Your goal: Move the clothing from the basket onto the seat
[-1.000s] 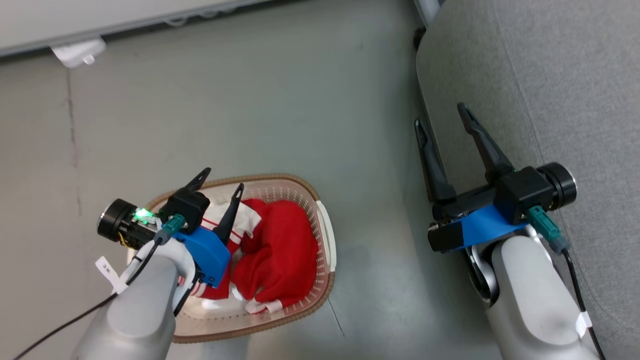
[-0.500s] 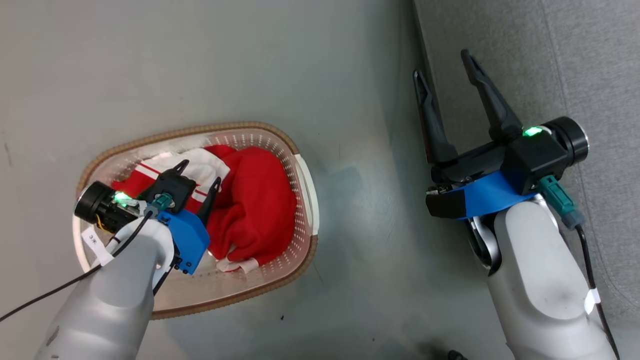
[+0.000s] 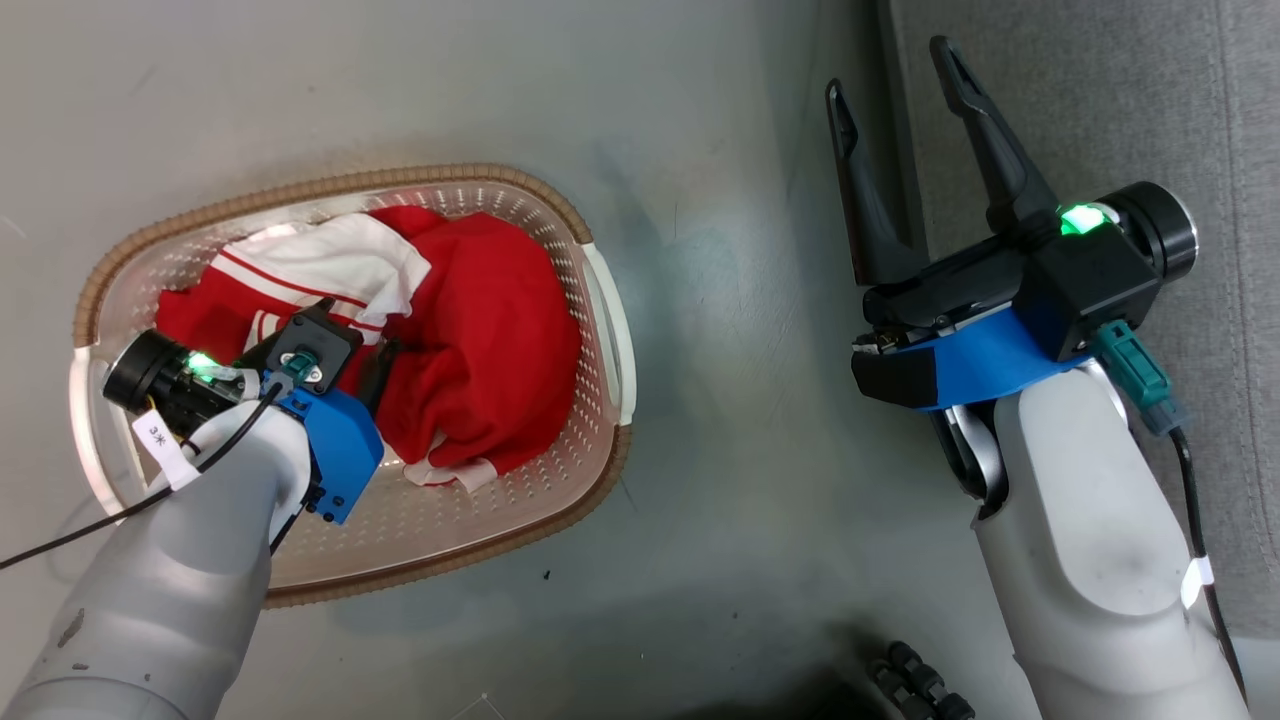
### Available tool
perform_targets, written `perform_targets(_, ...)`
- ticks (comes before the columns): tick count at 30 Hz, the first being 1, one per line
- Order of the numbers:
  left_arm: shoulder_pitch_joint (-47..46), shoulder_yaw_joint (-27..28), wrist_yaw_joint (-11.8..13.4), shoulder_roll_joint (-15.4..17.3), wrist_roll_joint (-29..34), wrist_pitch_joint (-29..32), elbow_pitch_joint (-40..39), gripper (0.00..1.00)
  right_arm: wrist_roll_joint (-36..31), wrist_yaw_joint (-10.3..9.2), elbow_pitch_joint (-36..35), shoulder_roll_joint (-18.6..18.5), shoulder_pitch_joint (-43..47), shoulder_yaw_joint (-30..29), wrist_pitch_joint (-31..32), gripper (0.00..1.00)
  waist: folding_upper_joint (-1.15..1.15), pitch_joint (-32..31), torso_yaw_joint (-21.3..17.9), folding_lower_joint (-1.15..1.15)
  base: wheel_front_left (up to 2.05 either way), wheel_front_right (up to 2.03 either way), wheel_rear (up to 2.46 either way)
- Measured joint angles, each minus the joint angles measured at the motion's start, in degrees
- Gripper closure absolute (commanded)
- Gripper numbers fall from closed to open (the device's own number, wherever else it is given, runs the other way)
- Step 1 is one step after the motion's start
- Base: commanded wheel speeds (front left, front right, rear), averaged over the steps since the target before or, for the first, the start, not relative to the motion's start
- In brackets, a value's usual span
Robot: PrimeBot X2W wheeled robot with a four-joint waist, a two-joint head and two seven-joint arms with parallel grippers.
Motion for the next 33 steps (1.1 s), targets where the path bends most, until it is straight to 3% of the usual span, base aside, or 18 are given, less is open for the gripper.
perform_targets(7, -1.90, -2.86, 0.00, 0.16, -0.60, 0.01, 1.08, 0.00, -0.97, 0.00, -0.66, 0.00, -0.32, -0.44, 0.00, 0.00, 0.00, 3.09, 0.09, 0.00, 0.00, 0.00, 0.00)
perform_targets(8, -2.09, -3.18, 0.00, 0.15, -0.68, 0.00, 1.08, 0.05, -0.99, 0.00, -0.67, 0.00, -0.37, -0.48, -0.01, 0.00, 0.00, 3.37, 0.15, 0.00, 0.00, 0.00, 0.00)
perform_targets(9, -2.36, -3.50, 0.00, 0.14, -0.77, 0.00, 1.10, 0.85, -1.01, 0.00, -0.70, 0.00, -0.44, -0.56, -0.01, 0.00, 0.00, 3.60, 0.24, 0.00, 0.00, 0.00, 0.00)
perform_targets(10, -2.66, -3.96, 0.00, 0.12, -0.81, 0.00, 1.11, 1.00, -1.04, 0.00, -0.77, 0.00, -0.49, -0.66, 0.00, 0.00, 0.00, 3.79, 0.34, 0.00, 0.00, 0.00, 0.00)
perform_targets(21, -3.83, -6.39, 0.00, -1.10, -2.94, 0.01, 1.18, 1.00, -1.40, 0.00, -0.18, 0.00, -0.63, -0.93, -0.01, 0.00, 0.00, 3.17, 1.29, -0.01, 0.00, 0.00, 0.00)
perform_targets(33, 0.68, -4.89, 0.00, -2.19, -7.25, 0.01, -7.47, 1.00, -1.15, 0.00, 1.79, 0.01, 1.68, -2.18, -0.01, 0.00, 0.00, -3.13, 3.15, -0.01, 0.00, 0.00, 0.00)
